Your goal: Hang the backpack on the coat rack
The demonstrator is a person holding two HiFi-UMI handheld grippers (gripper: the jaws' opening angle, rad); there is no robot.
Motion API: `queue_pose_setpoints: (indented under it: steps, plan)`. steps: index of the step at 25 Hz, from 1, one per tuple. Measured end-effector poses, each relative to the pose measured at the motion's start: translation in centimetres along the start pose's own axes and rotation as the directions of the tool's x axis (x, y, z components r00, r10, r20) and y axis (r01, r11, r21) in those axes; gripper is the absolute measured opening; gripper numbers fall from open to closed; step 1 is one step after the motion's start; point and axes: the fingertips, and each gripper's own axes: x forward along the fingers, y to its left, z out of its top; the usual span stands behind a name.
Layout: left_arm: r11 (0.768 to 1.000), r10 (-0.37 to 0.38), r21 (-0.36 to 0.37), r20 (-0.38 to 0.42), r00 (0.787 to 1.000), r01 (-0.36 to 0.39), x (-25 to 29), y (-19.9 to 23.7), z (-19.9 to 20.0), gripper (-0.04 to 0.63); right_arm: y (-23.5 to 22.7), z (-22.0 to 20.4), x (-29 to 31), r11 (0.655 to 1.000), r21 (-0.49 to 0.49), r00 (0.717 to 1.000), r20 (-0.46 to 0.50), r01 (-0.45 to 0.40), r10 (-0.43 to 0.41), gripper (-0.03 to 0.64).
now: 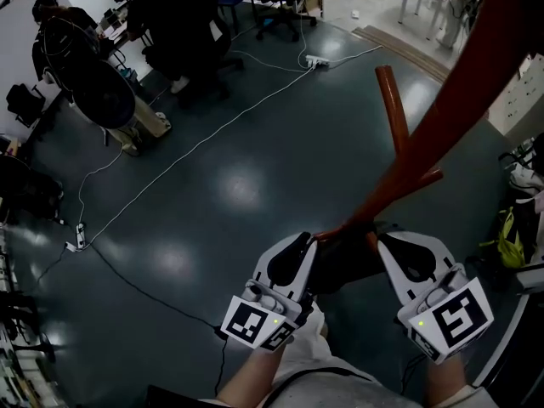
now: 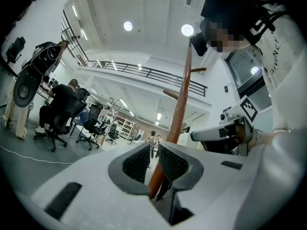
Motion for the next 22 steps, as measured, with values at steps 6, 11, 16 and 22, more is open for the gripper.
queue_pose_setpoints:
  steps: [6,11,16,22]
  plan:
    - [1.000,-0.010,0.011,0.021,1.000,0.010,-1.1,-1.3,1.7,0.061,1.7,2.2,-2.2,0.998,0.009,0.977,0.203,0.064,-0.065,0.012]
    - [0.999,-0.026,0.030,0.042,0.999,0.025,-1.6,-2.8,3.2,0.061,2.3,3.2,-4.3,0.961,0.269,0.932,0.360,-0.060,-0.042,0.014]
    - [0.997,-0.050,0.053,0.058,0.997,0.047,-2.2,-4.7,4.1,0.061,3.3,2.5,-6.3,0.979,0.203,0.939,0.335,0.008,-0.078,0.014]
    - [0.995,-0.077,0.062,0.060,0.995,0.073,-2.7,-6.5,4.4,0.061,4.4,2.7,-8.0,0.982,0.187,0.930,0.352,0.036,-0.101,0.012]
